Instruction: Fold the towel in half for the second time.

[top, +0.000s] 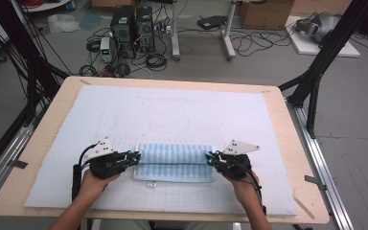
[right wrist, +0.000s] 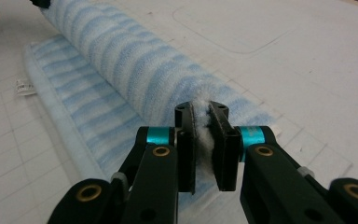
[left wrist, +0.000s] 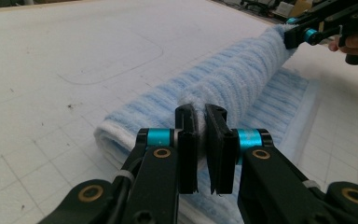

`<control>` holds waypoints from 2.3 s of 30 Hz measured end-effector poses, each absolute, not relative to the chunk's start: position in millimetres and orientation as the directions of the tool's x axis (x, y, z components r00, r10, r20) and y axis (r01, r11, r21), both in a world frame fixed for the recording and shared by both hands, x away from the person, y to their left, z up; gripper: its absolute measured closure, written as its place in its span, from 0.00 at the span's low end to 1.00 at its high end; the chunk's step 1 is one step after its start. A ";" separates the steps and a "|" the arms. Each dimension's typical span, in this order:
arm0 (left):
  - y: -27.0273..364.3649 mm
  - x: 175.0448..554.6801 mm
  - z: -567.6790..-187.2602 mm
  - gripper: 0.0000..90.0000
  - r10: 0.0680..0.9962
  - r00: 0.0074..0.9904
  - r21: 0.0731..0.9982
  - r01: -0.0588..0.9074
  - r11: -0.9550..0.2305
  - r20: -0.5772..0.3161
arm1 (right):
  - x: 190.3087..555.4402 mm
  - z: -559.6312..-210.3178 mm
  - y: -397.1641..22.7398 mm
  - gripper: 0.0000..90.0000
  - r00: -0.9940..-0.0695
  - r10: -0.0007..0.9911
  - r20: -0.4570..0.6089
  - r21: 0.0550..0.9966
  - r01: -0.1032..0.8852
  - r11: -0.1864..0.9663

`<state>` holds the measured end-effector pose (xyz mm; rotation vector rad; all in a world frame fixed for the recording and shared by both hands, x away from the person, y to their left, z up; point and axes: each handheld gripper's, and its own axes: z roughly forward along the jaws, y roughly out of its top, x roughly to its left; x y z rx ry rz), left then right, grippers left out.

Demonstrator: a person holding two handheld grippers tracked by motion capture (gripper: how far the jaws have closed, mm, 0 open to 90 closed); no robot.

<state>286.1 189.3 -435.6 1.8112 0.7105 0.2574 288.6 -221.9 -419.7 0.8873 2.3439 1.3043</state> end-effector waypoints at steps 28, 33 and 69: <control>199.7 281.4 -434.5 0.68 0.613 0.755 0.906 0.398 -0.145 -0.234 | 272.9 -424.4 -225.4 0.80 -0.773 0.632 0.048 0.828 0.385 0.408; 204.9 287.8 -424.2 0.68 0.635 0.734 0.921 0.381 -0.088 -0.243 | 269.0 -413.0 -233.2 0.73 -0.758 0.649 0.060 0.858 0.372 0.354; 175.7 311.2 -442.2 0.76 0.696 0.688 0.832 0.498 -0.244 -0.207 | 281.0 -429.8 -219.9 0.66 -0.775 0.625 0.091 0.827 0.408 0.386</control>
